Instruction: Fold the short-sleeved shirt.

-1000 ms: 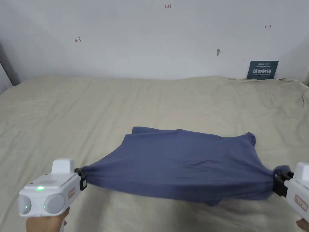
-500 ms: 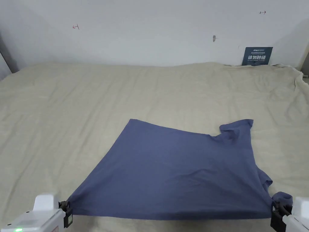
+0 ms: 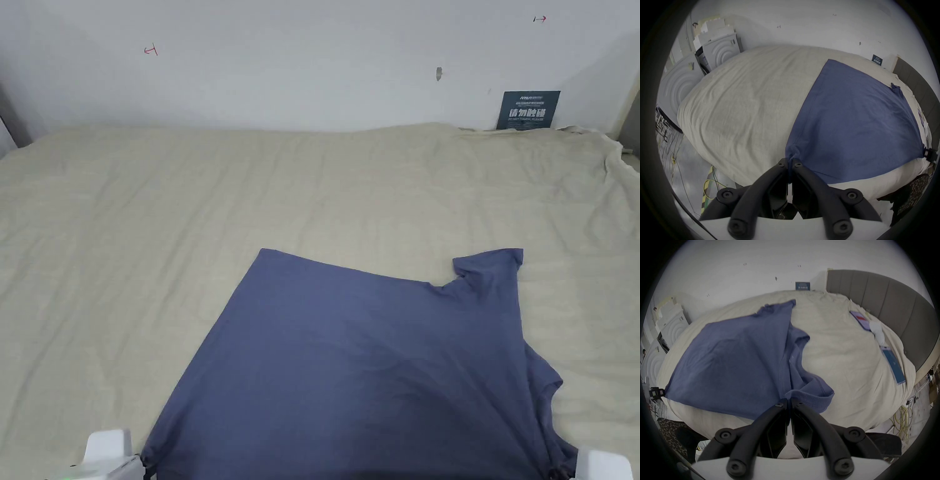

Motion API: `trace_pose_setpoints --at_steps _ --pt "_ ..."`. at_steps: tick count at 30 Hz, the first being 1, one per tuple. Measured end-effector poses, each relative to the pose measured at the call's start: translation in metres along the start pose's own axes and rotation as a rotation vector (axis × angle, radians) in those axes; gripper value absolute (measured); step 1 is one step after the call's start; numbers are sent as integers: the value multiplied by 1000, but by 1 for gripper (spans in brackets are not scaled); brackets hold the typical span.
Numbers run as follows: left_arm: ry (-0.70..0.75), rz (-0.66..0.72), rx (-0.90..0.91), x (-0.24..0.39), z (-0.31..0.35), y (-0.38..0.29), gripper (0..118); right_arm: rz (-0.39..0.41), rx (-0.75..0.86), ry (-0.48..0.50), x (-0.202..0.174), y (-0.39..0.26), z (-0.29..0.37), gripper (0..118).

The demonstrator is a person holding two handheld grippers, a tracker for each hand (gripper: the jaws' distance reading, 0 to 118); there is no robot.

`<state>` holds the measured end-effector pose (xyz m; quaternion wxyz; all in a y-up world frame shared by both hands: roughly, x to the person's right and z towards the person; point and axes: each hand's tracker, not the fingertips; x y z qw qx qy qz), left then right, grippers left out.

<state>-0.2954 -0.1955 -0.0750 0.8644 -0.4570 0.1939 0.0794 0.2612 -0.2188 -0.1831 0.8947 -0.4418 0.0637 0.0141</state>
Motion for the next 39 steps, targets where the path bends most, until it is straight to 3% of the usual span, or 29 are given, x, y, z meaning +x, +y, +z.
trace_pose_setpoints --at_steps 3,5,6,7,8,9,10,11,17,22,25,26,27,29,30,31,32,33,34,39 --pt "-3 15 -38 1 -5 -1 2 -2 -9 -4 -23 -1 12 2" --pt "-2 30 -53 2 -2 0 16 7 -10 -3 -25 3 17 3" --pt "5 37 -58 4 0 2 34 16 -7 -4 -41 9 34 9" --pt "7 46 -52 5 3 3 52 27 4 -14 -44 12 40 20" --pt "2 53 -40 4 4 5 71 32 15 -9 -46 16 45 42" --pt "-11 61 -21 5 9 9 87 37 27 -3 -48 21 52 75" --pt "-27 67 -1 6 14 13 107 40 48 -1 -49 27 60 93" --pt "-48 71 23 7 23 19 114 38 98 3 -52 34 70 101" --pt "-102 43 254 21 80 63 116 12 319 46 -59 78 132 102" --pt "-126 2 374 37 113 97 116 42 458 29 -52 106 157 101" --pt "-113 -28 456 49 121 107 115 55 524 15 -58 112 168 99" --pt "-105 -26 479 53 122 107 112 57 529 8 -47 112 158 94" --pt "-112 -27 476 57 123 108 104 65 539 5 -47 112 159 77" --pt "-150 -37 508 62 124 108 59 73 569 3 -50 111 160 34" --pt "-175 -45 521 65 124 107 50 75 577 2 -51 110 159 26" --pt "-176 -45 518 68 123 107 50 74 584 2 -52 110 158 26" --pt "-181 -51 511 71 121 109 25 74 595 3 -52 109 156 6" --pt "-189 -56 508 74 118 110 7 76 606 6 -52 109 154 1" --pt "-200 -55 507 75 117 110 0 80 604 11 -52 110 153 0" --pt "-262 -77 456 89 101 128 0 79 607 11 -48 115 138 0"
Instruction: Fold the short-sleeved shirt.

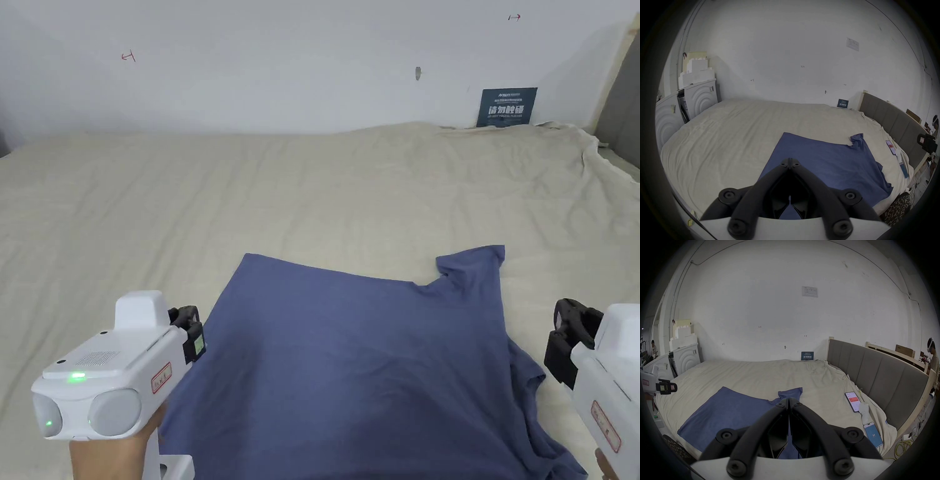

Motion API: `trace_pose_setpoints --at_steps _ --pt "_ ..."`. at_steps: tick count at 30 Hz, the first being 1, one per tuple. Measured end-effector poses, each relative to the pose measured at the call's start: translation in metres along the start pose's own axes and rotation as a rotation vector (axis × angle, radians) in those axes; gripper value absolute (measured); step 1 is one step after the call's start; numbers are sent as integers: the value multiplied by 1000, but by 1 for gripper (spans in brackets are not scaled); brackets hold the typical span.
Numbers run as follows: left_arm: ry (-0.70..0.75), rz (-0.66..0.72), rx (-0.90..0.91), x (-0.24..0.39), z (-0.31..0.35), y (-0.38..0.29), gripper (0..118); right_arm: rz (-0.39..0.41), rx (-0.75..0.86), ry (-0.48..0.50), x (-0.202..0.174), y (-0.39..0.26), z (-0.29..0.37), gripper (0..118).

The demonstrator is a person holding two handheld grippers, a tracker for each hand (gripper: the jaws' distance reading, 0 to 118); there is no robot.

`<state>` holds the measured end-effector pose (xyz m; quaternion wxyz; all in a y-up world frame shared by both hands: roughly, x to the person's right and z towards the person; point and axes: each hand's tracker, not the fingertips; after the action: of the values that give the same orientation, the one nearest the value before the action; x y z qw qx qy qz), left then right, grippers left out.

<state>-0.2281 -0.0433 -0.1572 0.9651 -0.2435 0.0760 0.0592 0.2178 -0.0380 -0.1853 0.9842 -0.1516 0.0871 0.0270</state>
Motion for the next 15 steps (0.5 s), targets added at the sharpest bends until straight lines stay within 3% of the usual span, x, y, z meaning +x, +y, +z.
trace_pose_setpoints --at_steps 5,15 --pt "-52 -32 -63 3 -53 33 0 -10 -24 -3 0 1 -24 0" --pt "-86 -73 -264 -5 -237 94 0 -24 -89 -12 -1 -9 -82 0"
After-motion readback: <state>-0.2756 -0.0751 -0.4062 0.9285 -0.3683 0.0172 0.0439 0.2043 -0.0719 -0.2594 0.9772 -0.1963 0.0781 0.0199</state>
